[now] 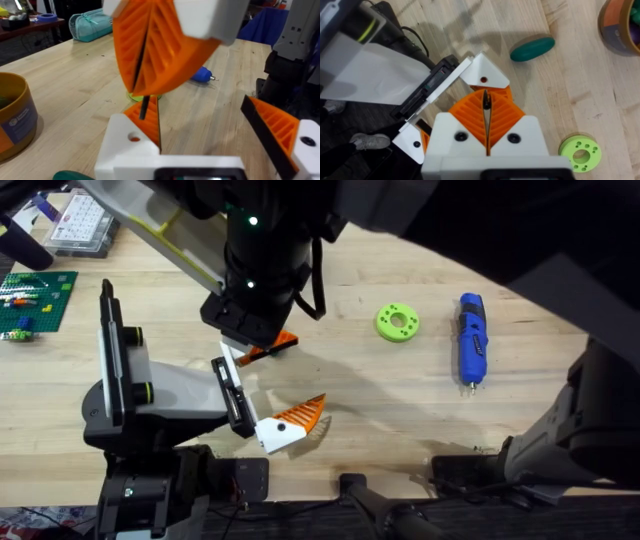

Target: Pick up the gripper from the table and insert it into the empty holder that is missing its gripper. Then pick up a screw, insert it into the mounting hole, and use the screwdriver to tighten it. Finally, clean up the table by picking up the vegetable and placing it into the bucket.

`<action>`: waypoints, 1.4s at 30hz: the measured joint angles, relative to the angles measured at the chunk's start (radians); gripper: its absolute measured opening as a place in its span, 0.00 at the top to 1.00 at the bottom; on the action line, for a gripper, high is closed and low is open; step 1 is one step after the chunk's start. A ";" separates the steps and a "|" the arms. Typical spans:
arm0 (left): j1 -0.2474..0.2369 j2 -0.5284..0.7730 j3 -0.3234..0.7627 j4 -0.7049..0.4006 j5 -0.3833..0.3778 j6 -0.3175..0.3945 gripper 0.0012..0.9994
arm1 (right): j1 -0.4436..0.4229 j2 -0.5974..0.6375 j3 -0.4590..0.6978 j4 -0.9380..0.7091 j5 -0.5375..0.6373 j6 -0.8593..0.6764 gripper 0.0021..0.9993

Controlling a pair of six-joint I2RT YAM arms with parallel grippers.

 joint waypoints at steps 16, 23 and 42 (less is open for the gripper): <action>0.000 0.000 0.000 -0.001 0.000 -0.002 0.01 | 0.000 0.000 0.000 0.003 -0.001 0.001 0.99; 0.000 0.000 0.000 -0.002 0.000 -0.001 0.01 | 0.000 0.000 0.000 0.016 -0.001 0.001 0.99; 0.000 0.000 0.000 -0.002 0.000 -0.001 0.01 | 0.000 0.000 0.000 0.022 -0.001 0.001 0.99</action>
